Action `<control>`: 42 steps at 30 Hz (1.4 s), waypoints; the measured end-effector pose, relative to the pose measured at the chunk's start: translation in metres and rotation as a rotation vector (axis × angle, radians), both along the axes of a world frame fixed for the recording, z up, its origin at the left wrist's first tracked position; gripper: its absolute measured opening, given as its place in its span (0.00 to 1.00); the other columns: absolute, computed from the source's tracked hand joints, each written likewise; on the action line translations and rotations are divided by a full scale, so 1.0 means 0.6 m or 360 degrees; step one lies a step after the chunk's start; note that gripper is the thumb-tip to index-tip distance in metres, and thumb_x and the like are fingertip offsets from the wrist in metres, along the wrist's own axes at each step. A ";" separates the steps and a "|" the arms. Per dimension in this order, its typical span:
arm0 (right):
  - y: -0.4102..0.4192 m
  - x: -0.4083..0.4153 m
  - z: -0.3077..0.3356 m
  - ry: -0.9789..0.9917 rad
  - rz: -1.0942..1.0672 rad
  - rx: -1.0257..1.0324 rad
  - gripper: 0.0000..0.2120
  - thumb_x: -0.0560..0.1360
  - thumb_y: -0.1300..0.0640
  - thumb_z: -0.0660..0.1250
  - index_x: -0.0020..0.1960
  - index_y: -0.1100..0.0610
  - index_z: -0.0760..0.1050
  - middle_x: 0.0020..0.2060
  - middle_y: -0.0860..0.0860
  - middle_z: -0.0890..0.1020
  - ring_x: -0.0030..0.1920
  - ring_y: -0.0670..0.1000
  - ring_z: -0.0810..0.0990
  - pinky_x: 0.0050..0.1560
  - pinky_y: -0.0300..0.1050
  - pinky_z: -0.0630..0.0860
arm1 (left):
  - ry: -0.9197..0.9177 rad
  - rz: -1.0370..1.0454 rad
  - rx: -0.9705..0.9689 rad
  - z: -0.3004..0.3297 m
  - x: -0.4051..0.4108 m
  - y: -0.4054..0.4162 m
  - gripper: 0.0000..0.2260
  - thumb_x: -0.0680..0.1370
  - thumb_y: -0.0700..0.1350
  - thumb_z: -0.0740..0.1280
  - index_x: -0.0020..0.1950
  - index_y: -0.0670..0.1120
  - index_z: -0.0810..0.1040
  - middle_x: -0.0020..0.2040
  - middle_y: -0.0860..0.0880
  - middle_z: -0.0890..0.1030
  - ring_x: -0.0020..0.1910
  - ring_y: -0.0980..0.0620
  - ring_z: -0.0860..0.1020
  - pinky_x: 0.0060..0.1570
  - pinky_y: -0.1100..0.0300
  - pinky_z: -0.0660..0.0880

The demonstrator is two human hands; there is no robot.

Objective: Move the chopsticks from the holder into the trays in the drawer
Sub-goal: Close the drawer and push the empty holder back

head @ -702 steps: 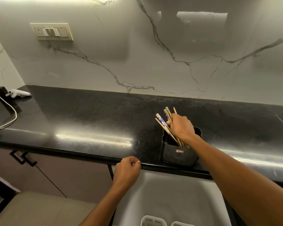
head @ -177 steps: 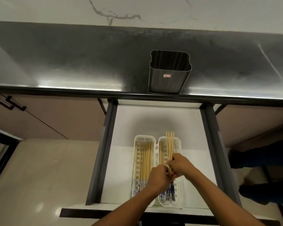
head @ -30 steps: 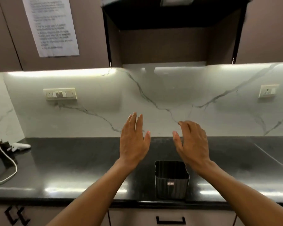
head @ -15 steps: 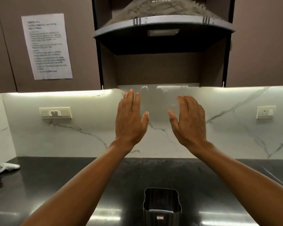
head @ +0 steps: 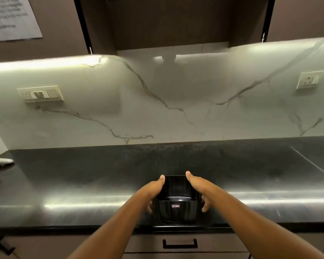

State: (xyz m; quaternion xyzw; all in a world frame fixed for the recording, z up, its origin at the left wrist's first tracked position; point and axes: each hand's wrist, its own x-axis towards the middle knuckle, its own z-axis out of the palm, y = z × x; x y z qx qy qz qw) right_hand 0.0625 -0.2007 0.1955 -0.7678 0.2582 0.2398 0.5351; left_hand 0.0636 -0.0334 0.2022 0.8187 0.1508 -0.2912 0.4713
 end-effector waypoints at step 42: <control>-0.034 0.622 -0.057 -0.0639 -0.0162 0.0095 0.36 0.77 0.33 0.46 0.77 0.54 0.52 0.77 0.54 0.57 0.76 0.56 0.56 0.75 0.56 0.55 | -0.0364 0.0066 -0.0601 -0.070 0.646 -0.036 0.31 0.80 0.61 0.39 0.75 0.46 0.62 0.74 0.41 0.66 0.73 0.42 0.64 0.72 0.47 0.60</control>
